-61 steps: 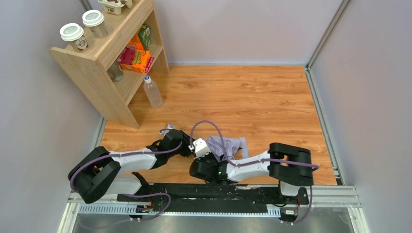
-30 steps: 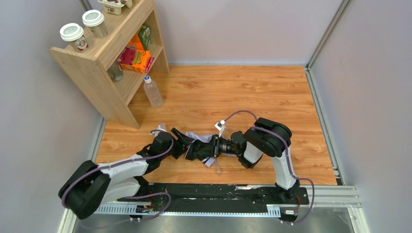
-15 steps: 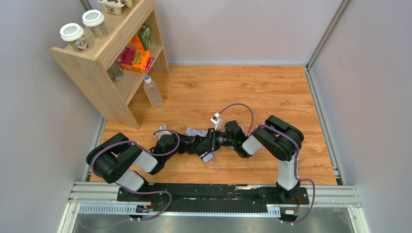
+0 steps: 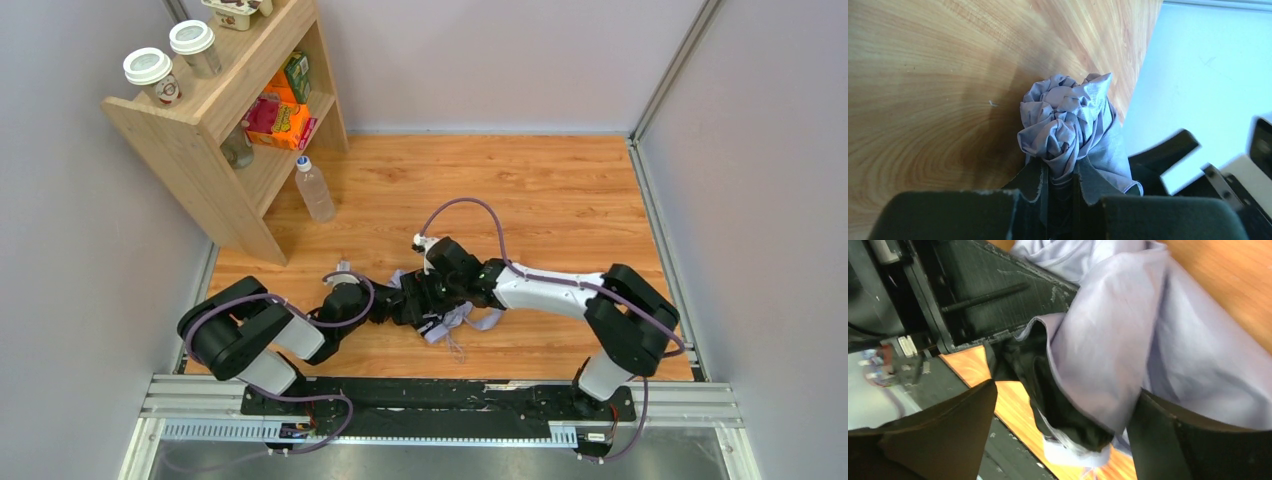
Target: Put away the umbrella
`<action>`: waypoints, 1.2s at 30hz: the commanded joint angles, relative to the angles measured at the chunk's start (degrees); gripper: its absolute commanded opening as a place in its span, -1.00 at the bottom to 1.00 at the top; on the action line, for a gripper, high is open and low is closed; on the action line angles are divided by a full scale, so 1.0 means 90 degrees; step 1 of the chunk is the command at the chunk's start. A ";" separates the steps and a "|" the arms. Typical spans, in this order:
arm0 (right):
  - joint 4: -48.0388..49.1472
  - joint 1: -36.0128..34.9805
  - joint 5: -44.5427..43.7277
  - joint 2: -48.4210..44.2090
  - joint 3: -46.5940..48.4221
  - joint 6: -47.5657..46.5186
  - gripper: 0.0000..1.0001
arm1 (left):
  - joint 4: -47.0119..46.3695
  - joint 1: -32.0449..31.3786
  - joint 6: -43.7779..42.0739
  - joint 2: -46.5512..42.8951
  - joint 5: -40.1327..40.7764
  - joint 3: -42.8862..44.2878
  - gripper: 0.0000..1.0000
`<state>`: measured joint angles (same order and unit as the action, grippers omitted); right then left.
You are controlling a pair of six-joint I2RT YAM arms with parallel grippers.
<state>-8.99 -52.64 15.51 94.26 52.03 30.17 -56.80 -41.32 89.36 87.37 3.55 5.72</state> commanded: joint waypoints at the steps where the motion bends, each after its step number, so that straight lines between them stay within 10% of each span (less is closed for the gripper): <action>1: -0.1929 -0.0701 -0.2636 -0.0755 0.0507 -0.0638 1.00 | 0.2012 -0.0096 -0.0388 -0.0088 0.0005 -0.0274 -1.00; 19: -0.0641 -0.2627 -0.5520 0.1049 0.1221 -0.1390 0.92 | 0.4835 -0.0174 -0.0165 -0.1719 0.0162 0.0448 -1.00; 22: -0.0827 -0.2725 -0.6214 0.1284 0.1104 -0.0845 0.61 | 0.5468 -0.0184 0.0012 -0.1817 0.0094 0.0614 -1.00; 25: -0.0836 -0.2754 -0.6372 0.1275 0.0773 -0.0240 -0.19 | 0.5734 -0.0194 -0.0007 -0.1905 0.0064 0.0780 -1.00; 33: 0.0155 -0.2725 -0.5631 0.1286 -0.0388 0.0398 -1.00 | 0.5744 -0.0214 -0.0241 -0.2353 0.0230 0.0820 -0.99; 36: 0.1463 -0.2619 -0.4813 0.0857 -0.1392 0.0164 -1.00 | 0.5948 -0.0214 -0.0514 -0.3074 0.0571 0.0742 -0.21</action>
<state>-4.45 -77.97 -39.07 102.72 51.66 27.24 -15.22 -43.18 87.02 66.32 4.97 14.04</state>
